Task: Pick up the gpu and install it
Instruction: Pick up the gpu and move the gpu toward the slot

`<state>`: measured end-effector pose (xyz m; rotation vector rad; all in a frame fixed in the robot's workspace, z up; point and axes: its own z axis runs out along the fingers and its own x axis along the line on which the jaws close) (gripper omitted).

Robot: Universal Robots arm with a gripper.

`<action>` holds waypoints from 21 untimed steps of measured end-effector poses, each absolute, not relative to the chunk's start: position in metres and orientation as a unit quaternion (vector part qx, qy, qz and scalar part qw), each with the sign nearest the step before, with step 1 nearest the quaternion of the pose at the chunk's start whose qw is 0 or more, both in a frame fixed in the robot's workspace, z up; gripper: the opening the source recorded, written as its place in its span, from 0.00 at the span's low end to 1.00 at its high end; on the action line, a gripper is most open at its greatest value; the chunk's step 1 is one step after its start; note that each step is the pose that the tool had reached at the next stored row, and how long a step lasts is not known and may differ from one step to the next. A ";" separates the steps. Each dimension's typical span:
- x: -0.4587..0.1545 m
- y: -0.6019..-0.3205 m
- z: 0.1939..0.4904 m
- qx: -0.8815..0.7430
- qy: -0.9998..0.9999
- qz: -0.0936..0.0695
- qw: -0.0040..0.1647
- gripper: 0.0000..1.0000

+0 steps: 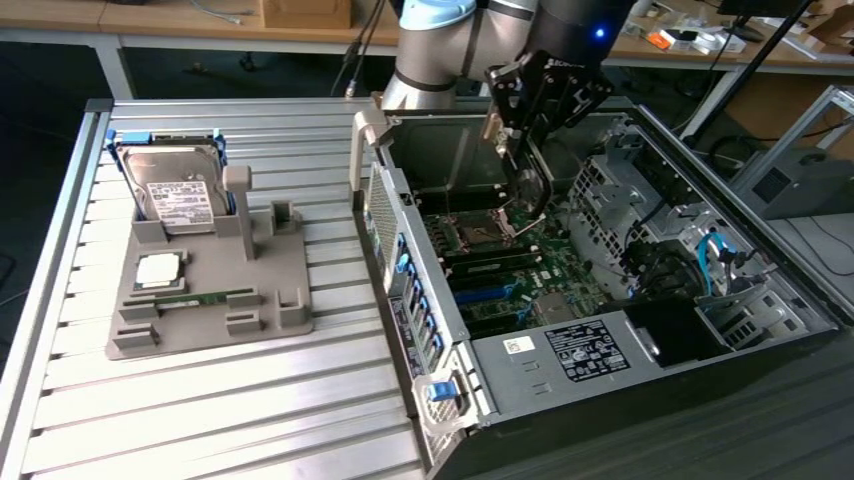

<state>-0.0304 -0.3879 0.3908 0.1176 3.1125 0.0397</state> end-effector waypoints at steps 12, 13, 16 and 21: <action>-0.024 -0.388 0.388 0.038 0.999 0.013 0.013 0.27; -0.023 -0.388 0.388 0.038 0.999 0.013 0.013 0.27; -0.022 -0.388 0.388 0.038 0.999 0.013 0.013 0.27; -0.019 -0.388 0.387 0.038 0.999 0.013 0.013 0.27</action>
